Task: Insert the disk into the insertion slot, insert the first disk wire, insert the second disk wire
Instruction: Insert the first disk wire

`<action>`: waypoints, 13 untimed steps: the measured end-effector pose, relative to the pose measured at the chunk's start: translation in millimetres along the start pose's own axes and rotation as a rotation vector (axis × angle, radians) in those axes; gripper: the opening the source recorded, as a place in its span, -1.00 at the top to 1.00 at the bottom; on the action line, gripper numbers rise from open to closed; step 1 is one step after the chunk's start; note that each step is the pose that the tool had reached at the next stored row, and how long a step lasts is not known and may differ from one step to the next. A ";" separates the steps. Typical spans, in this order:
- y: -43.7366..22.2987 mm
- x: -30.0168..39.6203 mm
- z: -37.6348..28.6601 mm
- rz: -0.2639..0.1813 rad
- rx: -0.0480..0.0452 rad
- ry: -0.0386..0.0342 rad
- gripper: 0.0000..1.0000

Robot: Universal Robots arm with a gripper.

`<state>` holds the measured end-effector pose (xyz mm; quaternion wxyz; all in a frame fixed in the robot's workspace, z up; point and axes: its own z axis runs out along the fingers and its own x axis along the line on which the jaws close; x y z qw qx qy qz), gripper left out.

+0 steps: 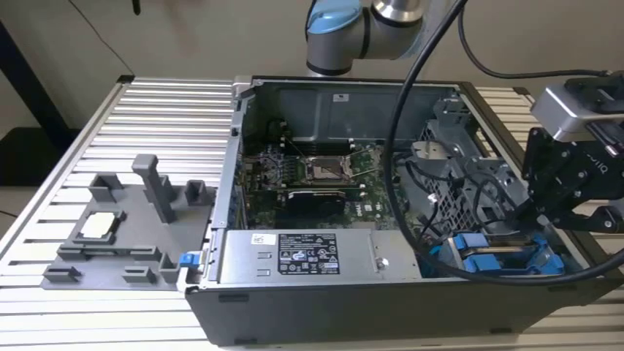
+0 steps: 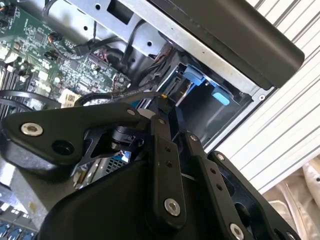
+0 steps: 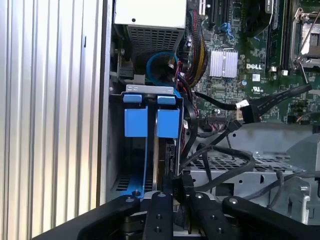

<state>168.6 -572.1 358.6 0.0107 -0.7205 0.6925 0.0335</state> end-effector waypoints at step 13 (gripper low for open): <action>-4.8 3.2 9.1 0.000 -0.0051 -0.0089 0.62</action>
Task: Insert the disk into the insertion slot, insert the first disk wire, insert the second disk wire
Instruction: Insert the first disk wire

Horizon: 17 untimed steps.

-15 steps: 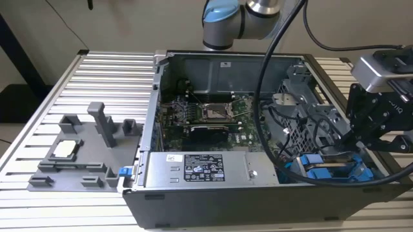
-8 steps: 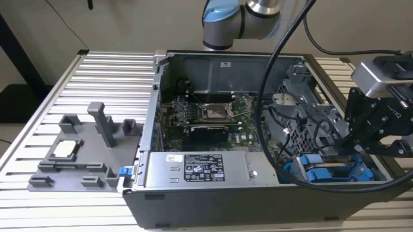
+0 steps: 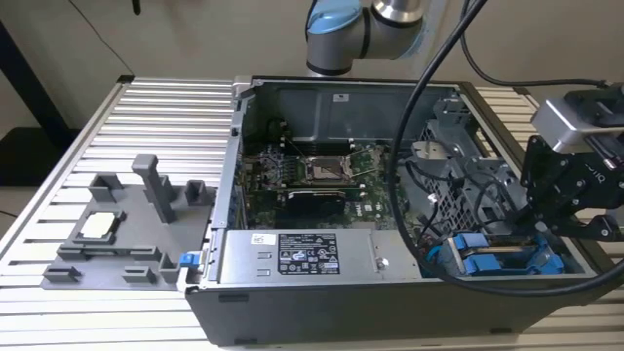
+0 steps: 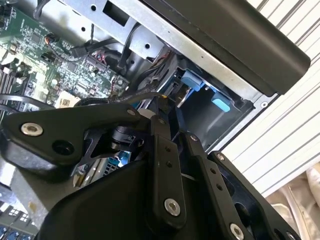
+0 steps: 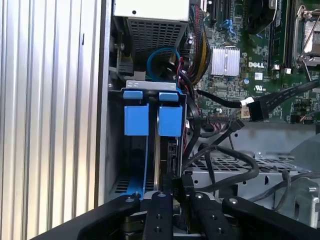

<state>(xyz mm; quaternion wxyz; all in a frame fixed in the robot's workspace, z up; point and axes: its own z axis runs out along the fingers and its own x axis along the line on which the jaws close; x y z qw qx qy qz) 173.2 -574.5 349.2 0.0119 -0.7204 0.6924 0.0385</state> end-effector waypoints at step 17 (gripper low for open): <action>-1.9 0.6 8.1 -0.001 0.0007 -0.0186 0.62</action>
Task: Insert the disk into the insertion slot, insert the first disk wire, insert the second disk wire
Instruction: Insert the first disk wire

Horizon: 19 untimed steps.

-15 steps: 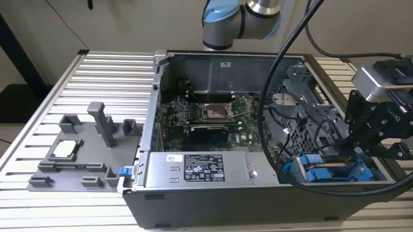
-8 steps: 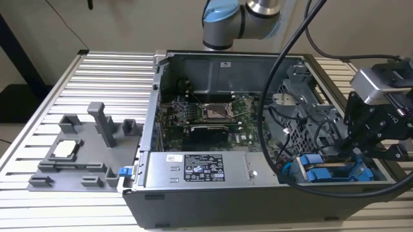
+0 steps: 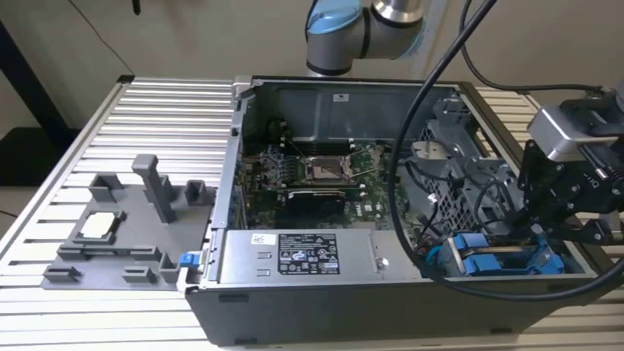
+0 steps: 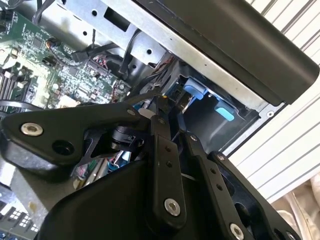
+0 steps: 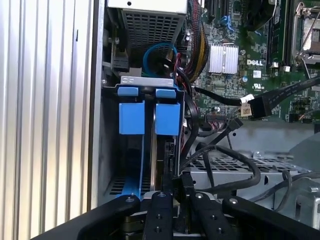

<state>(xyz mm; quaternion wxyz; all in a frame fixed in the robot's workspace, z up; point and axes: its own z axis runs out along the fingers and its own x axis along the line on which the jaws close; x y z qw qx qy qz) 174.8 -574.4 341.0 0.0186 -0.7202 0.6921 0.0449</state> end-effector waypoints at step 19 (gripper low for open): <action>0.0 3.9 -1.3 0.019 0.0025 -0.0055 0.62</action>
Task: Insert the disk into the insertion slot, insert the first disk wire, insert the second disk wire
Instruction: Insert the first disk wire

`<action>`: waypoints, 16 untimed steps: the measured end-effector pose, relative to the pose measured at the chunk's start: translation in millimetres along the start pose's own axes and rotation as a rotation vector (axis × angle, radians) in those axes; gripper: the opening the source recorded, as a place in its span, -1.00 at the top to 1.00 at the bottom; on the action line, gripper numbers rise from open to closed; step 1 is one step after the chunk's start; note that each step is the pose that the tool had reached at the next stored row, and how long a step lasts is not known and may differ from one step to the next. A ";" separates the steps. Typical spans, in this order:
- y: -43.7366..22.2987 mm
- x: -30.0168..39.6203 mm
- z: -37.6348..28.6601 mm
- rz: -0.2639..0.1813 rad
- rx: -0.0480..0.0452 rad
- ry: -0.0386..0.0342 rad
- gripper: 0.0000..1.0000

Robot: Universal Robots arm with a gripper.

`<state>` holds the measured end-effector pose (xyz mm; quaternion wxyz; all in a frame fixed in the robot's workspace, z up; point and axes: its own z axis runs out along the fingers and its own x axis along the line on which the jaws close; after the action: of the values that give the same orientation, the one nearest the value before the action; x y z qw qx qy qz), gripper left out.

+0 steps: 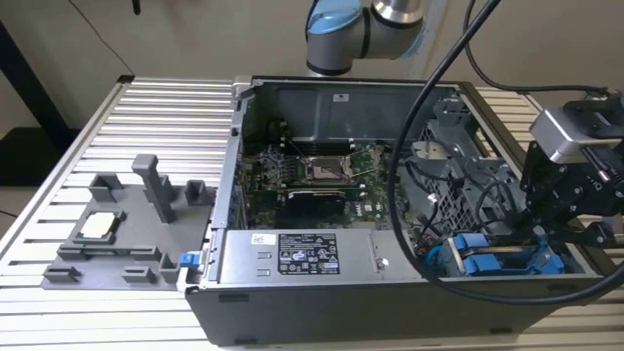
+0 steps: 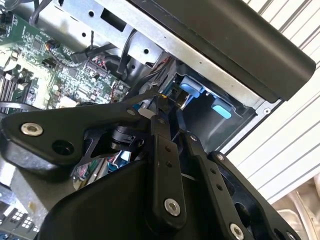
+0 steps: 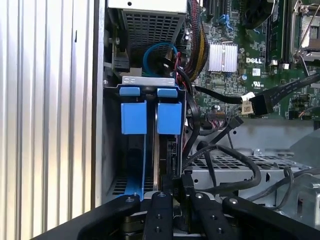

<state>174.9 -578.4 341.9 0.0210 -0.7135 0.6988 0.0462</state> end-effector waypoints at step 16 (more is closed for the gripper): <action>0.4 -0.3 5.3 0.027 0.0040 -0.0006 0.62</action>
<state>174.3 -577.7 336.7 0.0220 -0.7038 0.7086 0.0453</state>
